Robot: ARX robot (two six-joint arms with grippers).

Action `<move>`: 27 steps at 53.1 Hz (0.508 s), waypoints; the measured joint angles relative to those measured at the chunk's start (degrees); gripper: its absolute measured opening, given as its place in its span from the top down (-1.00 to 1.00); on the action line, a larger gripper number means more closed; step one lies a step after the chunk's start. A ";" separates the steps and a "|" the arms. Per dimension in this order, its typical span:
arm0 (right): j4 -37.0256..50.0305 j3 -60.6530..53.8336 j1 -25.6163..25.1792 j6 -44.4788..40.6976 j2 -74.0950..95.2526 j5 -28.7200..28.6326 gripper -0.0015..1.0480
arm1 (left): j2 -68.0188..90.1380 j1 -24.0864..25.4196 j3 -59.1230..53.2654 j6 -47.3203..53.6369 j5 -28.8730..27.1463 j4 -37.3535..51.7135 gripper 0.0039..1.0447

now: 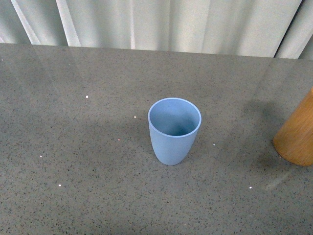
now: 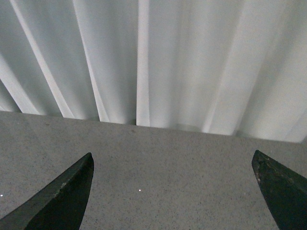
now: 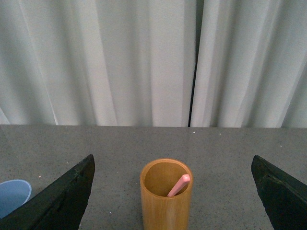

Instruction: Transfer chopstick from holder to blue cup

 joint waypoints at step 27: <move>0.00 0.00 0.00 0.00 0.00 0.00 -0.81 | -14.32 11.28 -23.28 2.89 18.01 16.39 0.73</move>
